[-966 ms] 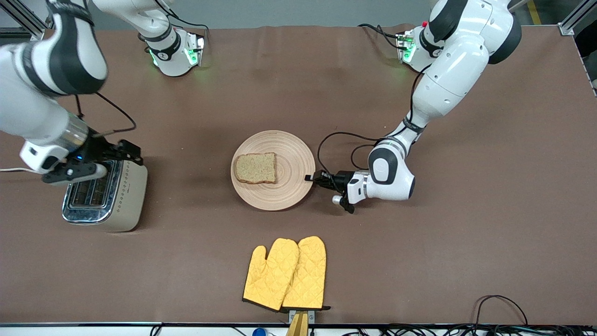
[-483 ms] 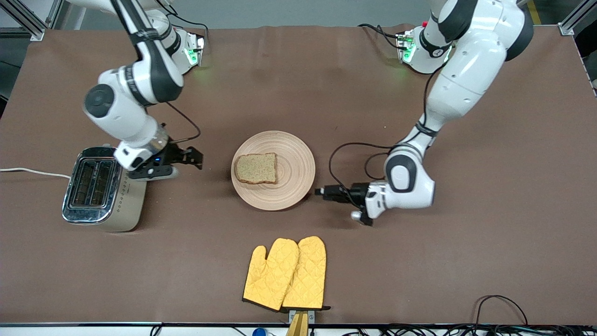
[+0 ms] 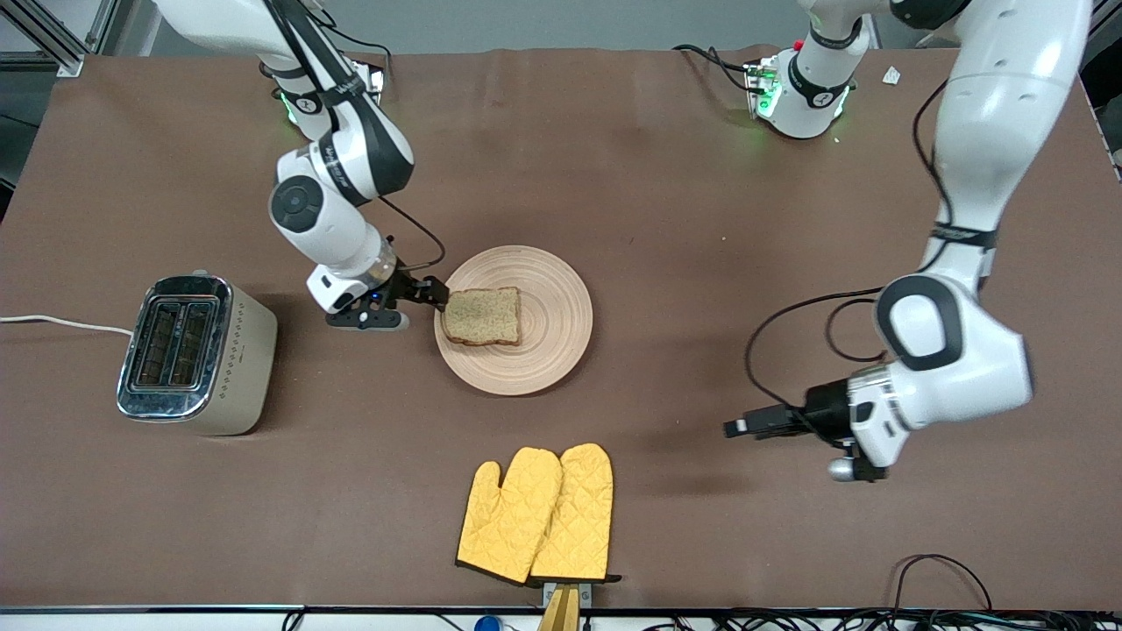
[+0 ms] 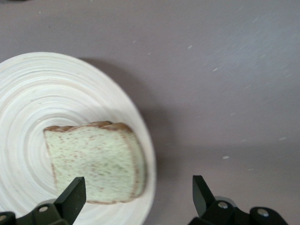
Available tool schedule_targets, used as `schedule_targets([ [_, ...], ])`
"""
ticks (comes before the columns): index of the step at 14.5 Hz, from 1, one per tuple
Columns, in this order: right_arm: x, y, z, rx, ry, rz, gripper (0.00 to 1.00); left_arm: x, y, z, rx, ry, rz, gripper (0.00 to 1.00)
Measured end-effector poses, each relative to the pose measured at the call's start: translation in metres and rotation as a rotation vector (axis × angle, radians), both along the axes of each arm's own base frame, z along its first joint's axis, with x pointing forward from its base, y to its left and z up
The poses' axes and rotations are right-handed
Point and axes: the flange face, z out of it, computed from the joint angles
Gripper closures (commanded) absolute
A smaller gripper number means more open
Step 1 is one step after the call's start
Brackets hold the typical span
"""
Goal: Move plate and put bread in toaster
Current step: 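Lower the right gripper onto the bread while the left gripper draws back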
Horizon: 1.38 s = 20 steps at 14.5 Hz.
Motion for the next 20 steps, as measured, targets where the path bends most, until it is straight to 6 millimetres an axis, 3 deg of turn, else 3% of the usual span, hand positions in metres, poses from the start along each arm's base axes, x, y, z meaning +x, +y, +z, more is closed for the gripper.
schedule_targets([
  [4, -0.006, 0.021, -0.024, 0.0, 0.034, -0.013, 0.39, -0.015, 0.076, 0.069, 0.157, 0.049, -0.012, 0.0],
  [6, -0.004, 0.021, -0.03, -0.002, 0.041, -0.013, 0.49, -0.03, 0.092, 0.11, 0.251, 0.07, -0.007, 0.0],
  [9, -0.002, 0.02, -0.033, -0.012, 0.04, -0.001, 0.61, -0.058, 0.092, 0.17, 0.431, 0.1, 0.034, 0.0],
  [13, -0.001, 0.018, -0.034, -0.022, 0.036, 0.006, 0.68, -0.098, 0.081, 0.243, 0.674, 0.036, 0.006, 0.0],
  [17, 0.0, 0.015, -0.039, -0.033, 0.04, 0.011, 0.7, -0.138, 0.06, 0.286, 0.843, 0.023, -0.039, 0.0],
  [20, -0.001, 0.015, -0.047, -0.038, 0.051, 0.012, 0.7, -0.163, 0.068, 0.295, 0.864, 0.034, -0.043, 0.0],
])
